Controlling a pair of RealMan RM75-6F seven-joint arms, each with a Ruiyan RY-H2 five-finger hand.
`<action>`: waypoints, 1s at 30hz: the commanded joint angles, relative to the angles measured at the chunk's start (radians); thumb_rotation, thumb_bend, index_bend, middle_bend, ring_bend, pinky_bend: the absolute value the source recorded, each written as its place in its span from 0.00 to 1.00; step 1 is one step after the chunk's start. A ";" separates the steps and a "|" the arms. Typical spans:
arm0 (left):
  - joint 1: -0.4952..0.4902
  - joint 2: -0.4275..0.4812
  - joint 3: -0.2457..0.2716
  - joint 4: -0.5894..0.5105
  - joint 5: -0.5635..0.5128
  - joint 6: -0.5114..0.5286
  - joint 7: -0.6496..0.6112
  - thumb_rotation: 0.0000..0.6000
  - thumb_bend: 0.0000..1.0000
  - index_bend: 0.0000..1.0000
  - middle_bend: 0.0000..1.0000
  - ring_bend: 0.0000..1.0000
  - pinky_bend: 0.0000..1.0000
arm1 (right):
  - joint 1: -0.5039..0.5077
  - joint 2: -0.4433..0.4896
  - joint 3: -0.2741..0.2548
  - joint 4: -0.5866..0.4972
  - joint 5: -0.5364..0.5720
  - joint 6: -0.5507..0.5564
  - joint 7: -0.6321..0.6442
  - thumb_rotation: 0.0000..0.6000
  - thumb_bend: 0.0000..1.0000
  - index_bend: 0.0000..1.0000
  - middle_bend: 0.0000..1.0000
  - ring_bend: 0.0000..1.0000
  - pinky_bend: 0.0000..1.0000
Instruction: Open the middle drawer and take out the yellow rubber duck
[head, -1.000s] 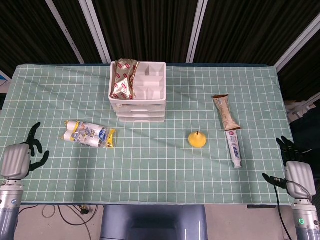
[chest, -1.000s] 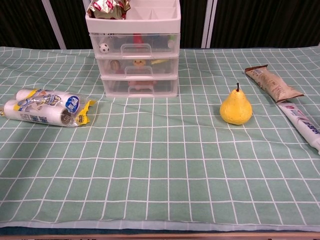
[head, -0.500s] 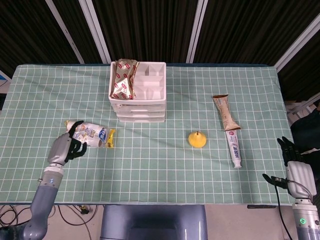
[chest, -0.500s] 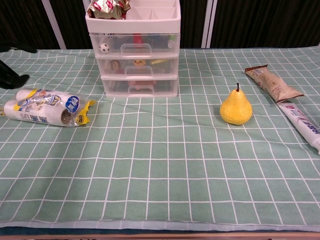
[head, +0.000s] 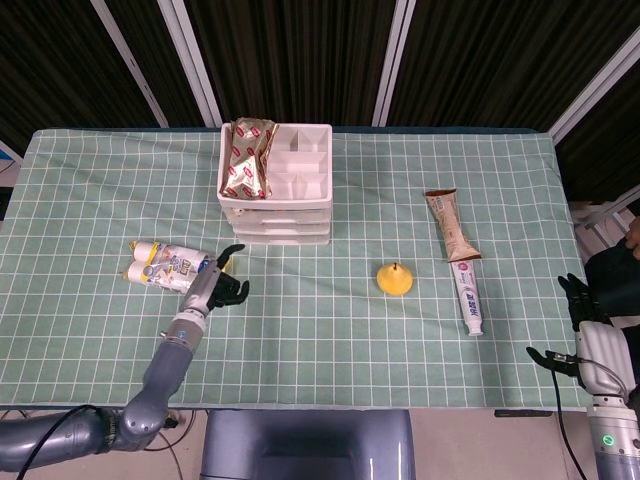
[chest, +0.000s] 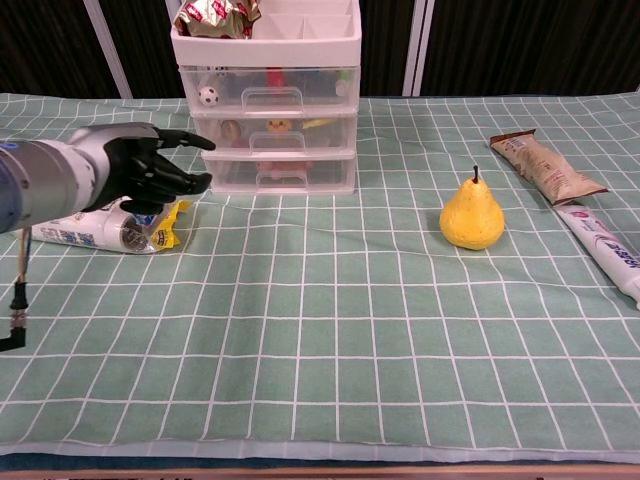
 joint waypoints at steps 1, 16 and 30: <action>-0.035 -0.042 -0.026 0.043 -0.024 -0.022 -0.021 1.00 0.49 0.12 0.95 0.98 1.00 | 0.000 0.002 0.001 -0.003 0.003 -0.004 0.004 1.00 0.05 0.00 0.00 0.00 0.22; -0.113 -0.195 -0.091 0.274 -0.033 -0.127 -0.181 1.00 0.49 0.12 0.96 0.99 1.00 | 0.002 0.012 0.006 -0.013 0.024 -0.022 0.028 1.00 0.05 0.00 0.00 0.00 0.22; -0.162 -0.278 -0.132 0.409 0.019 -0.210 -0.294 1.00 0.49 0.12 0.97 1.00 1.00 | 0.004 0.015 0.008 -0.018 0.034 -0.033 0.040 1.00 0.05 0.00 0.00 0.00 0.22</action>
